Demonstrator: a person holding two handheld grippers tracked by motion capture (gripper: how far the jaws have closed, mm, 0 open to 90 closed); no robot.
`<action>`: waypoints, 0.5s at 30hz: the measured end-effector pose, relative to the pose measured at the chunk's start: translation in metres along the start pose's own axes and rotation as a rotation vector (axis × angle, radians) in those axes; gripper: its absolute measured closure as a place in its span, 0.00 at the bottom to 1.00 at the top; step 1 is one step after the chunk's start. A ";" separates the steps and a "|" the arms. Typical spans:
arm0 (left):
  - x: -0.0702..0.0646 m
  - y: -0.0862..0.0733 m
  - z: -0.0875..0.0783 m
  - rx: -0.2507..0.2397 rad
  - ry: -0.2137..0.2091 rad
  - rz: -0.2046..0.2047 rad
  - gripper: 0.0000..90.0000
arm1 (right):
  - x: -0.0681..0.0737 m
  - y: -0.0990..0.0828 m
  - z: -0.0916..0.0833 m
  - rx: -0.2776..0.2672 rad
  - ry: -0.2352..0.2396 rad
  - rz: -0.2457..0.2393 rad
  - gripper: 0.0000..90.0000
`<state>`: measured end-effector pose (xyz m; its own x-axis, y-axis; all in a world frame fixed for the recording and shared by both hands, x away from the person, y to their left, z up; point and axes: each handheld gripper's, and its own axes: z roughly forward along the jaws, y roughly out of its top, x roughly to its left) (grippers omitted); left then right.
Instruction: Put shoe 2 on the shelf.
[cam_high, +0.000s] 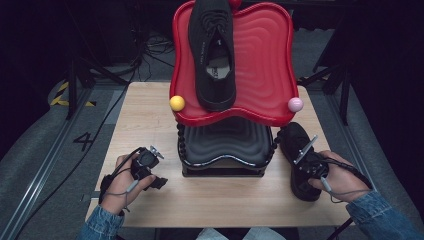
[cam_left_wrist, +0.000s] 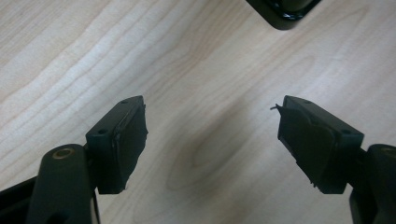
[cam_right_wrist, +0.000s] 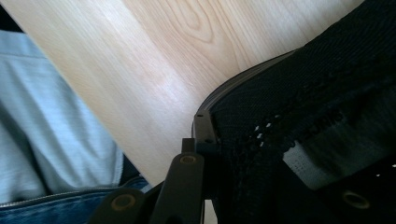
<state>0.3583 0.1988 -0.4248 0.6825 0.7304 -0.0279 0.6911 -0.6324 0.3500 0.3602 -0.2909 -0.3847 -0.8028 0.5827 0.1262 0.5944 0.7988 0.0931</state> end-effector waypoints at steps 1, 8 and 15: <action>-0.001 0.000 0.000 -0.022 -0.002 -0.005 0.27 | 0.001 0.001 -0.003 0.002 0.001 0.004 0.97; -0.003 -0.006 -0.002 -0.064 0.028 -0.024 0.26 | 0.006 0.004 -0.032 -0.033 0.007 0.026 0.97; 0.003 -0.014 0.002 -0.062 0.027 -0.048 0.26 | 0.011 0.009 -0.074 -0.087 0.004 0.050 0.97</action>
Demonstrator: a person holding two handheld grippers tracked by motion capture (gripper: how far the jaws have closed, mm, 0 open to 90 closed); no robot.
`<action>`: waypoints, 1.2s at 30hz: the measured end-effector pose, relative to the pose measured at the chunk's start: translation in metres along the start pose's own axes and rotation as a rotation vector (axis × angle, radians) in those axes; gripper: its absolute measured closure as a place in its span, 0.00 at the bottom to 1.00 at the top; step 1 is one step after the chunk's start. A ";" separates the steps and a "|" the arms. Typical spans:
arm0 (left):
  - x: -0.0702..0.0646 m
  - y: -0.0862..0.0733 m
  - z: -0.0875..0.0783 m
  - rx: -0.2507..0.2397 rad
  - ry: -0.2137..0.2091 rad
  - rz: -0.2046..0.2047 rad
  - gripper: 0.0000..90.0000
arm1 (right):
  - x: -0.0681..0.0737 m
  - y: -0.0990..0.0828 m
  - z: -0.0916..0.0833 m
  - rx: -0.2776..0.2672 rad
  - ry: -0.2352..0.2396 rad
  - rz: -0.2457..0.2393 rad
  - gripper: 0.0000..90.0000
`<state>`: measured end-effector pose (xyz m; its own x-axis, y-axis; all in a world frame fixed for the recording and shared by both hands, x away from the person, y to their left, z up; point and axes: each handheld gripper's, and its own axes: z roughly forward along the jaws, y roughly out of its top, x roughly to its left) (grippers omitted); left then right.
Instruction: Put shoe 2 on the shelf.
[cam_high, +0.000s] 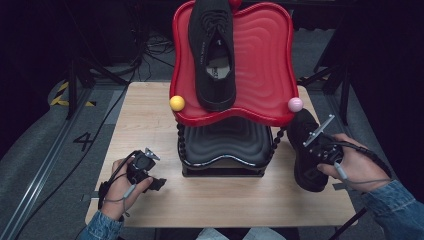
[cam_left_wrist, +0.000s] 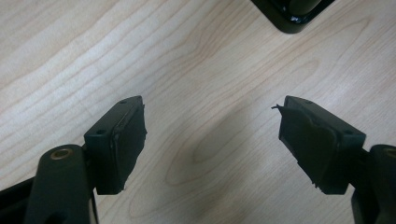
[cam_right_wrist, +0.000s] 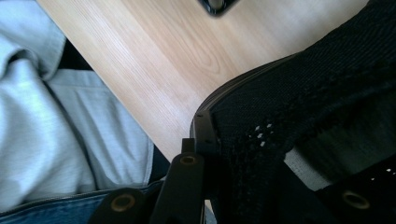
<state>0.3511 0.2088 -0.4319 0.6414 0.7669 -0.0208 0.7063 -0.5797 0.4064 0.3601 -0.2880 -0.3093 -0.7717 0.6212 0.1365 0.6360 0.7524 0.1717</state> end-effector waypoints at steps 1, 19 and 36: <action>0.000 0.000 0.000 0.011 -0.004 0.001 0.26 | 0.000 0.001 -0.006 -0.009 -0.001 -0.004 0.97; 0.000 -0.003 0.000 0.030 -0.016 0.004 0.26 | -0.002 0.012 -0.093 -0.131 -0.035 0.009 0.97; -0.001 -0.003 0.002 0.047 -0.029 0.012 0.26 | 0.005 0.017 -0.148 -0.144 -0.053 0.003 0.97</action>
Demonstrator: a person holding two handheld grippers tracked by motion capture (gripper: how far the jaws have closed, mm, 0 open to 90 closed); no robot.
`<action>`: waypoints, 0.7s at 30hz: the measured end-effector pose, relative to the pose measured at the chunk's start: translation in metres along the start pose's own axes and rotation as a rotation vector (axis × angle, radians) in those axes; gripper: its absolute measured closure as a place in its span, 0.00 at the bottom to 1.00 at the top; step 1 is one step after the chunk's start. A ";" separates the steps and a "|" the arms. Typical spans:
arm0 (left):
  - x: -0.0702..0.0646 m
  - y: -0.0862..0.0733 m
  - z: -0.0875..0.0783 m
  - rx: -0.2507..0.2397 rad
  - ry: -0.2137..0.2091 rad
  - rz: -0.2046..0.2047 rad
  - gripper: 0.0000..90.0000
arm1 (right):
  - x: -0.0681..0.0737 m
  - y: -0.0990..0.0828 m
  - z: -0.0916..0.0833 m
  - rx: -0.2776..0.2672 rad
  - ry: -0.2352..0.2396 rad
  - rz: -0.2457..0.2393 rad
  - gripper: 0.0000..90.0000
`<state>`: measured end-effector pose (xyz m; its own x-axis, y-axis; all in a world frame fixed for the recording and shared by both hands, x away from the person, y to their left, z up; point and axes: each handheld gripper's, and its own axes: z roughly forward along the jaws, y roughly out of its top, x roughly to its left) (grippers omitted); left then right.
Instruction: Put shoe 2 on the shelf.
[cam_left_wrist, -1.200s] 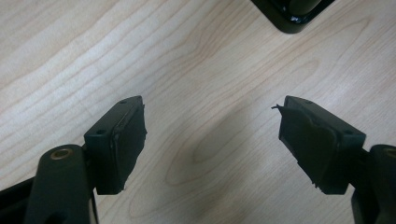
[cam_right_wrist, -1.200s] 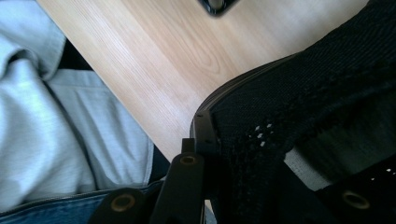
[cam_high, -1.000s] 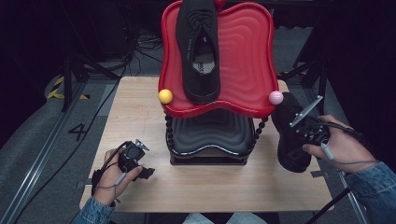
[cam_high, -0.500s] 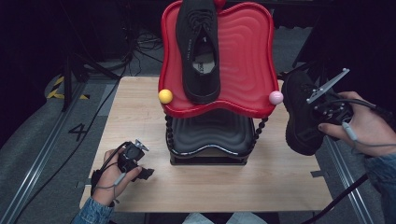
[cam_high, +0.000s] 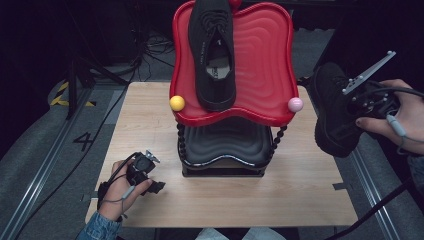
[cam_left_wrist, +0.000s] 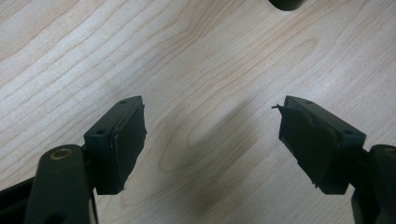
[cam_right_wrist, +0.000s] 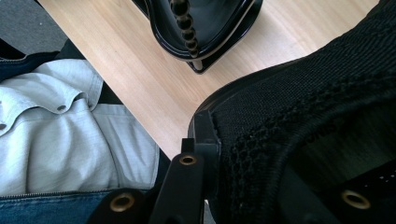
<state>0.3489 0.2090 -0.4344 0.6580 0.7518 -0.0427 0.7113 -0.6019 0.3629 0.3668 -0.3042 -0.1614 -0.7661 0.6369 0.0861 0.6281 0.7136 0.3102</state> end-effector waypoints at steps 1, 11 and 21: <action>0.000 0.000 0.000 -0.002 -0.001 -0.003 0.26 | 0.001 0.001 -0.004 0.000 -0.005 0.001 0.97; -0.002 0.000 -0.001 0.004 -0.004 0.002 0.26 | 0.017 0.012 -0.045 -0.035 -0.063 -0.018 0.97; -0.003 0.000 0.002 0.016 -0.004 0.010 0.26 | 0.035 0.031 -0.073 -0.047 -0.096 -0.045 0.96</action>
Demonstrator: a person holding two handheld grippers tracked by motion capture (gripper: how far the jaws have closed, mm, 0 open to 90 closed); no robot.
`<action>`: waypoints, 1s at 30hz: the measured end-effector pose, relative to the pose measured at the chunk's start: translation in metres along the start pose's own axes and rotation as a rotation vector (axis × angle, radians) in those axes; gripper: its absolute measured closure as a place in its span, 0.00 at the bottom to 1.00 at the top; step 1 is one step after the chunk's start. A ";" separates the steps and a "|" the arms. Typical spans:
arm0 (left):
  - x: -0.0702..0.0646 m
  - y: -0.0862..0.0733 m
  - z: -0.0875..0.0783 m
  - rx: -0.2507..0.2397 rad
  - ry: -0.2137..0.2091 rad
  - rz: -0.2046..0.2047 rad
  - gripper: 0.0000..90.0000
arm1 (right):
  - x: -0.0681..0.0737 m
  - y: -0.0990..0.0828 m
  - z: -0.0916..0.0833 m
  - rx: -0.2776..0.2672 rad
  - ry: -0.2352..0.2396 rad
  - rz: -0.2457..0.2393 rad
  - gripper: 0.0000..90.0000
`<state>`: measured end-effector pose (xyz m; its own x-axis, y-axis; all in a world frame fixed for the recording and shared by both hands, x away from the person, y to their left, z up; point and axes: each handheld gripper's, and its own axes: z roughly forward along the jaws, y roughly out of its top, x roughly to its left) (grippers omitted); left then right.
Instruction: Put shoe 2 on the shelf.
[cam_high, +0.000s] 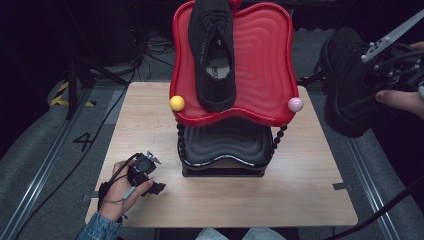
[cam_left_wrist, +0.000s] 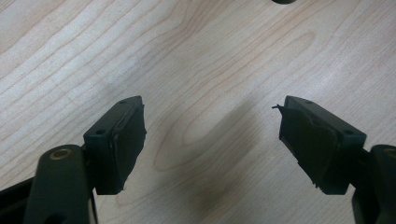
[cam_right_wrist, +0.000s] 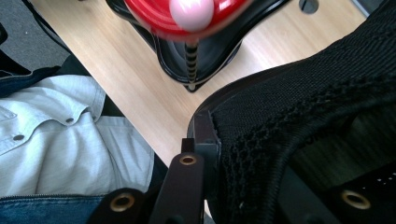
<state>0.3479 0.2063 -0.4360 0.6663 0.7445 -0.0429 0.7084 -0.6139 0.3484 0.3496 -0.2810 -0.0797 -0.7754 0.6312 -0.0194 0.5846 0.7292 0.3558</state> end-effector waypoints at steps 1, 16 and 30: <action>0.000 0.000 0.000 0.000 0.001 0.000 0.26 | 0.002 0.003 -0.003 -0.003 -0.002 -0.006 0.97; -0.001 -0.002 0.000 0.006 -0.002 0.000 0.26 | 0.033 0.054 -0.030 -0.024 -0.067 -0.092 0.97; 0.000 -0.003 0.000 -0.001 -0.001 -0.001 0.25 | 0.064 0.104 -0.014 -0.009 -0.087 -0.187 0.97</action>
<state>0.3456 0.2078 -0.4367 0.6659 0.7447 -0.0442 0.7086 -0.6129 0.3497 0.3579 -0.1684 -0.0306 -0.8465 0.5057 -0.1665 0.4300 0.8338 0.3463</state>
